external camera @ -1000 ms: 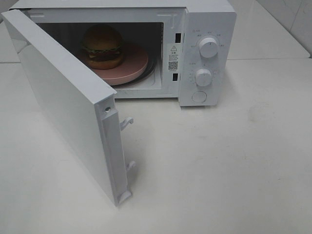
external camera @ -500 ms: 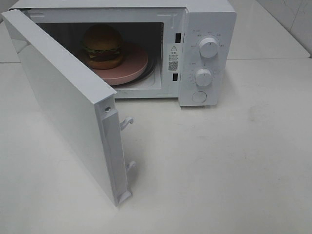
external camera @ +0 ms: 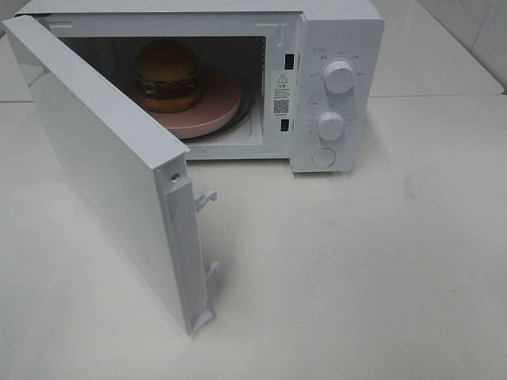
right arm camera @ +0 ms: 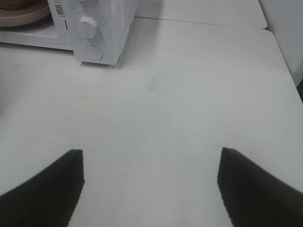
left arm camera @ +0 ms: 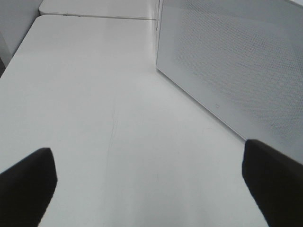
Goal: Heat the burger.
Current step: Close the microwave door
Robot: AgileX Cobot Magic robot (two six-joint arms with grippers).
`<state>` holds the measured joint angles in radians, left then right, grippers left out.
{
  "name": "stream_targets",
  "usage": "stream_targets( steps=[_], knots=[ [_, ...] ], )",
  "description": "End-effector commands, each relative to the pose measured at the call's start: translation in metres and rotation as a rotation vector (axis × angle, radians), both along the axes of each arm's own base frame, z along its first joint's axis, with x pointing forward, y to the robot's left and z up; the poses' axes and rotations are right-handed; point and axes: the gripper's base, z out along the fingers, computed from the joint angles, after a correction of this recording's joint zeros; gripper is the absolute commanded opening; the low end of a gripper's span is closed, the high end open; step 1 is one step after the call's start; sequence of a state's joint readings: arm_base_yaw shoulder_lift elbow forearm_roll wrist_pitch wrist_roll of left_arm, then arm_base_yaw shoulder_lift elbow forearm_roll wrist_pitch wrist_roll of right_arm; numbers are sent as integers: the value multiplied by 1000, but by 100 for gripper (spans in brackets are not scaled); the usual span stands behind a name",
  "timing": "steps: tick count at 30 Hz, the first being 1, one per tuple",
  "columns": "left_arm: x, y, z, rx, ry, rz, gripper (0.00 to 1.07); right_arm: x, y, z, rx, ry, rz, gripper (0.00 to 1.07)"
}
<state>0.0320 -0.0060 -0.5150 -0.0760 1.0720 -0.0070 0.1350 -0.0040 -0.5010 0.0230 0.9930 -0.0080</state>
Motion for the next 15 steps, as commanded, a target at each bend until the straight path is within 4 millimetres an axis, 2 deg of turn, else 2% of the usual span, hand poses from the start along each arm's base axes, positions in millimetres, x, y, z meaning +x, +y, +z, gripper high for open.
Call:
stream_targets(
  steps=[1, 15],
  knots=[
    [-1, 0, 0, -4, -5, 1, 100, -4, -1, -1, 6, -27, -14, 76],
    [-1, 0, 0, -4, -5, 1, 100, -4, -1, -1, 6, -27, -14, 76]
  ],
)
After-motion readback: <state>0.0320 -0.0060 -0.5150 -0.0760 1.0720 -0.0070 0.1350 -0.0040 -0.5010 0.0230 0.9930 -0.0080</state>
